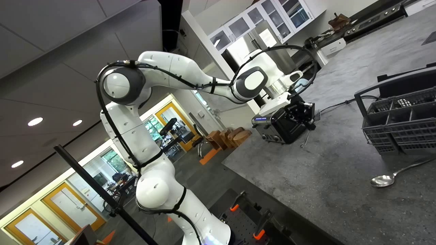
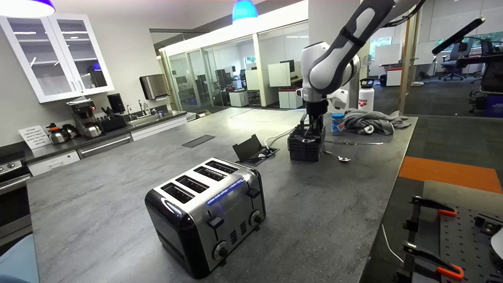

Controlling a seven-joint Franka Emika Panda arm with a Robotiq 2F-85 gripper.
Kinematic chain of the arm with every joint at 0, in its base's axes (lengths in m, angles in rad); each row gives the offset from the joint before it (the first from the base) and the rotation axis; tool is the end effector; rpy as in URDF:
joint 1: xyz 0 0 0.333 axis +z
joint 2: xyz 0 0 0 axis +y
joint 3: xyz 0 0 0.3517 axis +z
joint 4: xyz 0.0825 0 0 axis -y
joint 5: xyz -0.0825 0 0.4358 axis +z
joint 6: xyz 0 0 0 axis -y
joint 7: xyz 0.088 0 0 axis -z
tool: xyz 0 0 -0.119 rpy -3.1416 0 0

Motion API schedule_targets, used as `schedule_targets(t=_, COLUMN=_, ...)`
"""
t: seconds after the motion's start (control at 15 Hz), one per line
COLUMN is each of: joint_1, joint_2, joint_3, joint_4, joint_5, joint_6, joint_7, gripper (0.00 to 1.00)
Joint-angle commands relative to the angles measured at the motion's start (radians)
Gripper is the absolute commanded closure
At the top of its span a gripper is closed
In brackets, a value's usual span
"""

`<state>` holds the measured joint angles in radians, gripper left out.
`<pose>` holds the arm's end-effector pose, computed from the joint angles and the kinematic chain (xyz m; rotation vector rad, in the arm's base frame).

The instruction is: Retrieve the fork from the table and position it in the left lower compartment of the black utensil holder

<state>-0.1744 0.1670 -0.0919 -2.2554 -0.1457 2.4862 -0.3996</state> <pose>0.5637 -0.1543 0.2799 2.9957 0.3731 0.0376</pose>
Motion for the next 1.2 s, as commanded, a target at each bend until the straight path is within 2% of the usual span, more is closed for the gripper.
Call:
schedule_targets(t=0.0, joint_1=0.006, joint_2=-0.001, joint_3=-0.005, joint_4=0.0, joint_5=0.001, joint_6=-0.002, joint_7=0.0, gripper=0.93)
schedule_targets(t=0.33, joint_1=0.005, joint_2=-0.001, joint_3=-0.006, joint_4=-0.003, joint_5=0.001, joint_6=-0.002, joint_7=0.0, gripper=0.93)
schedule_targets(t=0.4, joint_1=0.013, joint_2=-0.001, joint_3=-0.012, joint_4=-0.001, joint_5=-0.024, joint_6=0.0, joint_7=0.036, gripper=0.98)
schedule_targets(t=0.87, joint_1=0.093, joint_2=-0.03, joint_3=-0.068, joint_4=-0.058, joint_5=-0.377, joint_6=0.092, joint_7=0.459, gripper=0.98)
schedule_targets(t=1.13, joint_1=0.138, joint_2=-0.054, joint_3=-0.106, joint_4=-0.106, joint_5=-0.639, joint_6=0.224, joint_7=0.78, gripper=0.98)
